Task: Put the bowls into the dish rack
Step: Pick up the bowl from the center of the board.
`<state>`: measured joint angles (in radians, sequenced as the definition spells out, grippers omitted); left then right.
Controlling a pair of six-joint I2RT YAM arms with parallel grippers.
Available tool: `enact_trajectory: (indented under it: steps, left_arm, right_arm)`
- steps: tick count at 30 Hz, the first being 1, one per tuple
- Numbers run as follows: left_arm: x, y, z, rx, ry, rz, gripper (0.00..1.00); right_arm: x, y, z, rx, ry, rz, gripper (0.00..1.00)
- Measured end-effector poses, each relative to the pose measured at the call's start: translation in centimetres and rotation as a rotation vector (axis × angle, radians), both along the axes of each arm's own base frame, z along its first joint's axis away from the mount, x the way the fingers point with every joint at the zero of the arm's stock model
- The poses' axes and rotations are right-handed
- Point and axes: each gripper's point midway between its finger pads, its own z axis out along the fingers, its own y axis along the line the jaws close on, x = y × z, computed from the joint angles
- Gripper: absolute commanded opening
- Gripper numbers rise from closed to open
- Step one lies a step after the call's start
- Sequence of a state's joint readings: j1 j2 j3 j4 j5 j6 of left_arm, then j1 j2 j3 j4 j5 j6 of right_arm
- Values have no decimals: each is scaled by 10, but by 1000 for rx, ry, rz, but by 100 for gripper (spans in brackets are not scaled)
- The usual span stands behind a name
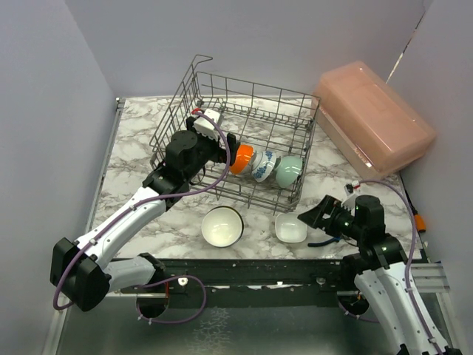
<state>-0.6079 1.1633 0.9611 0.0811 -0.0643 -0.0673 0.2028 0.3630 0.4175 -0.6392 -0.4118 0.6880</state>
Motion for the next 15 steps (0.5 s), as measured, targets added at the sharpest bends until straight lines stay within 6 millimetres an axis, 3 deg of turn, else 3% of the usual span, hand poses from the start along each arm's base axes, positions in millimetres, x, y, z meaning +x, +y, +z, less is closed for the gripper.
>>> enact_trajectory:
  steps: [7,15]
  left_arm:
    - [1,1,-1,2,2,5,99]
    - [2,-1,-6,8,11,5,99]
  right_arm:
    - [-7,-5,-44,-18,115,-42,83]
    - [-8,-6,-81,-31,223,-59,53]
